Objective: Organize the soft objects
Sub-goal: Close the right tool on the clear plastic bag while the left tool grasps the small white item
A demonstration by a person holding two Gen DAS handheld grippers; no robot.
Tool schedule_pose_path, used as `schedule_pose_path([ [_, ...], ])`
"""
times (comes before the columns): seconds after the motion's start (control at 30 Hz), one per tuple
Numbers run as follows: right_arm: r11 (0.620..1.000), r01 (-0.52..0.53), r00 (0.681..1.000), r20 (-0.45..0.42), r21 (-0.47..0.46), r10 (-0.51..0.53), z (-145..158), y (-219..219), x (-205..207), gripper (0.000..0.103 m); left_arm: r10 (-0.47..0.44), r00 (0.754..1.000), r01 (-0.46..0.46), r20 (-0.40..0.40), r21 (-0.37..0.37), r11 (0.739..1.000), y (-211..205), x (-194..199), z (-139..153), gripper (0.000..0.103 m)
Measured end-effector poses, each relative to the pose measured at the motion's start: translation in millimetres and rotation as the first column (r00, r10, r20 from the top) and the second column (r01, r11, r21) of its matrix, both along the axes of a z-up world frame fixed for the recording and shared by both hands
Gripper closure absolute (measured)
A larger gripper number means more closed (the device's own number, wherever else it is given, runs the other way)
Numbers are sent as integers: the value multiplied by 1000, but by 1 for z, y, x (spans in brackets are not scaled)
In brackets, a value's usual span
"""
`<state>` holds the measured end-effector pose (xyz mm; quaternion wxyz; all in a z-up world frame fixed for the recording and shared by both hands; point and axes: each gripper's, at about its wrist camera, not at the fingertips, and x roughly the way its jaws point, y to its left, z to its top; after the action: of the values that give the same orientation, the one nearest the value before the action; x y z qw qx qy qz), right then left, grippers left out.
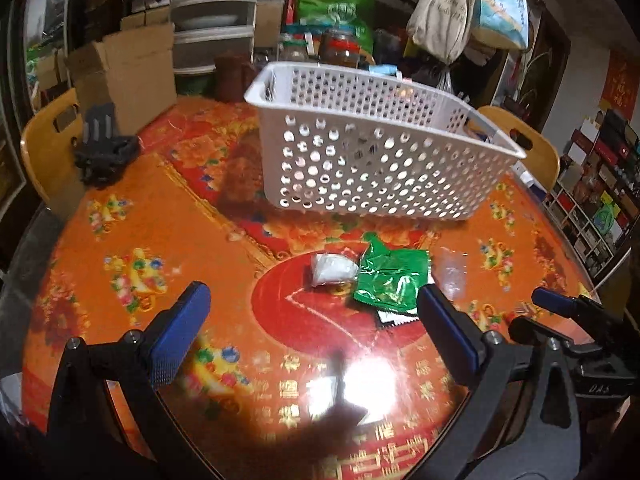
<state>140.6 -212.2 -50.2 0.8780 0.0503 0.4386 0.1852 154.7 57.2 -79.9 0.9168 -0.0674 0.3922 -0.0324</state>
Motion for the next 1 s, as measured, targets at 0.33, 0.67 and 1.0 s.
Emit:
schedule_pose_path([
  [0.33, 999, 1, 999, -47, -36, -3, -27, 25, 38, 36, -5, 997, 5, -81, 3, 1000, -3, 48, -37, 38],
  [0.67, 998, -2, 998, -65, -62, -2, -35, 40, 58, 53, 1, 995, -1, -100, 0, 1000, 9, 60, -52, 47],
  [1.0, 995, -17, 998, -54, -97, 12, -36, 44, 61, 59, -11, 995, 13, -103, 9, 1000, 4, 64, -55, 47],
])
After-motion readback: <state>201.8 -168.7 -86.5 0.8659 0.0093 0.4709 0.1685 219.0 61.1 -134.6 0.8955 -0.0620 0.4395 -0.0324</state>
